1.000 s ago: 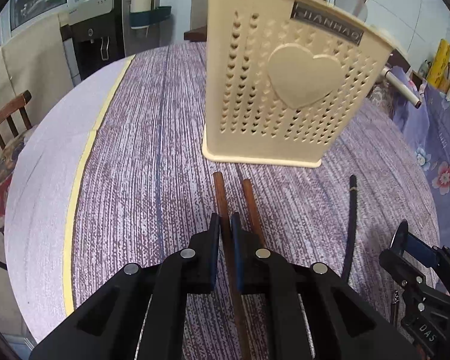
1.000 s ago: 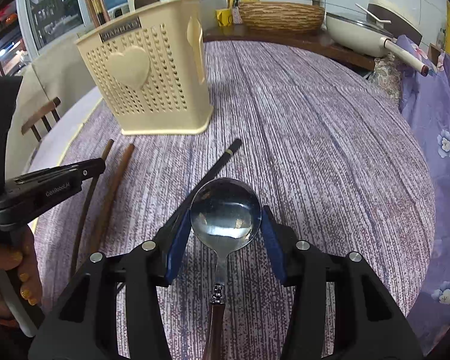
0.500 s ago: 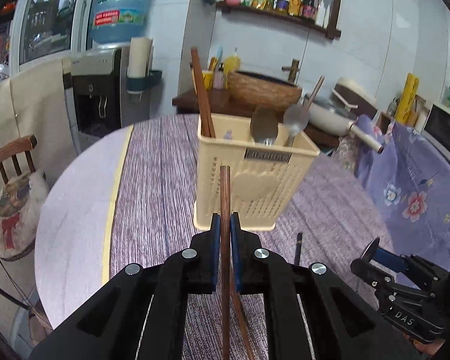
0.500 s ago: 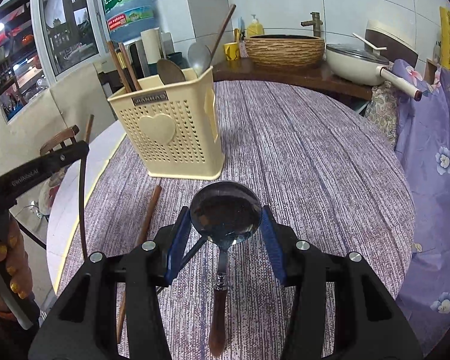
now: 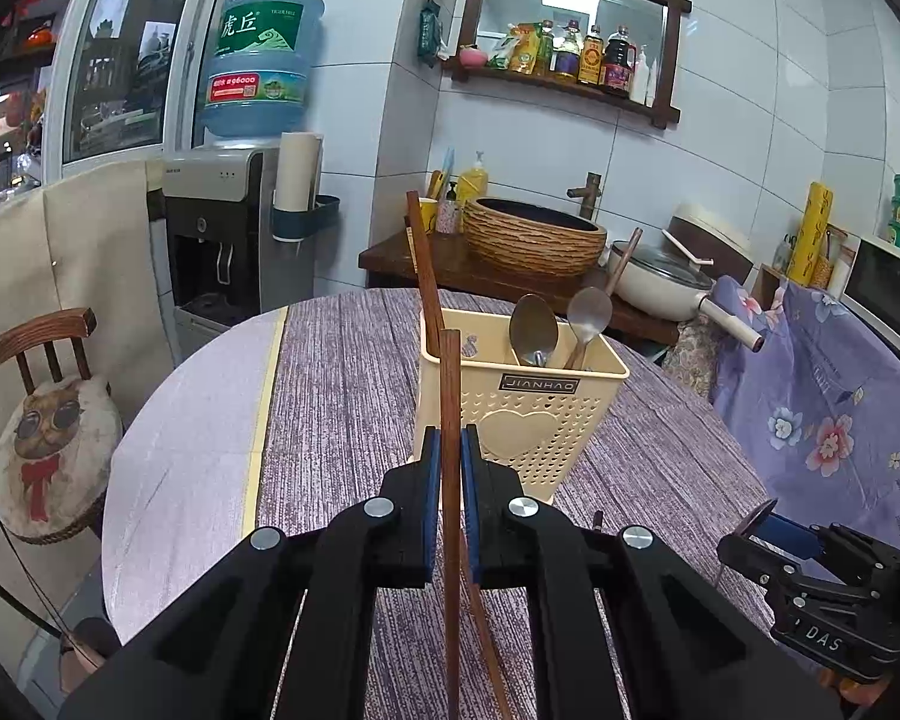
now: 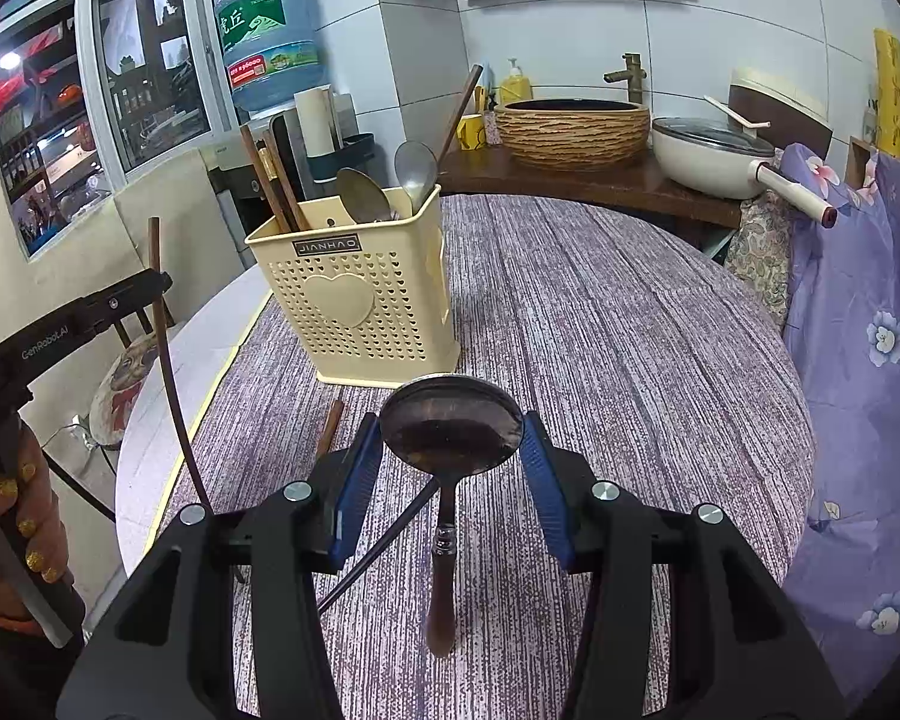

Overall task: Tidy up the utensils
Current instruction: 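Lift and carry the chopsticks and spoon over the basket with both tools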

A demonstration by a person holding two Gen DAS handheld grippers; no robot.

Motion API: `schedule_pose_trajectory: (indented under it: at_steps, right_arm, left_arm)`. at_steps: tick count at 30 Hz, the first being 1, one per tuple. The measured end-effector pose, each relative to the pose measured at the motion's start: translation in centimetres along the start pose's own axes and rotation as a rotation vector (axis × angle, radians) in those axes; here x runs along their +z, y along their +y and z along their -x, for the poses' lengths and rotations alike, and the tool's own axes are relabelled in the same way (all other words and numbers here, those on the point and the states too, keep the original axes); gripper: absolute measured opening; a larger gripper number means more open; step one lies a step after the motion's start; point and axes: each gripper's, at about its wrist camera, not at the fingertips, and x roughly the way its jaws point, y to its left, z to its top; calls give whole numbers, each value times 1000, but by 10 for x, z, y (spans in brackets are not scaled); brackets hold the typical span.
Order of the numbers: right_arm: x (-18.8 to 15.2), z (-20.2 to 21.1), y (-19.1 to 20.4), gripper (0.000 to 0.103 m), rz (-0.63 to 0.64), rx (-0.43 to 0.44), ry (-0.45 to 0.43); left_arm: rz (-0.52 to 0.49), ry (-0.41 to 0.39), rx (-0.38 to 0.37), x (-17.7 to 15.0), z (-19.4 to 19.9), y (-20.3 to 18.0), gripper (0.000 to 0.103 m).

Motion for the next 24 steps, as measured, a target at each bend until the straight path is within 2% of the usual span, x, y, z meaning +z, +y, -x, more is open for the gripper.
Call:
schedule_pose_trajectory:
  at_steps: [12,19,24]
  right_arm:
    - [0,1,1,48,6,-2,-3]
    - [10,5,6,48,9,55,-24]
    - [31,9,13,48,16,102,-56]
  left_arm:
    - [10,-16,-11,1,8,4,8]
    - [6,-32,-28,11,15,4,8]
    - [15,-43,-51,27,16,4,8]
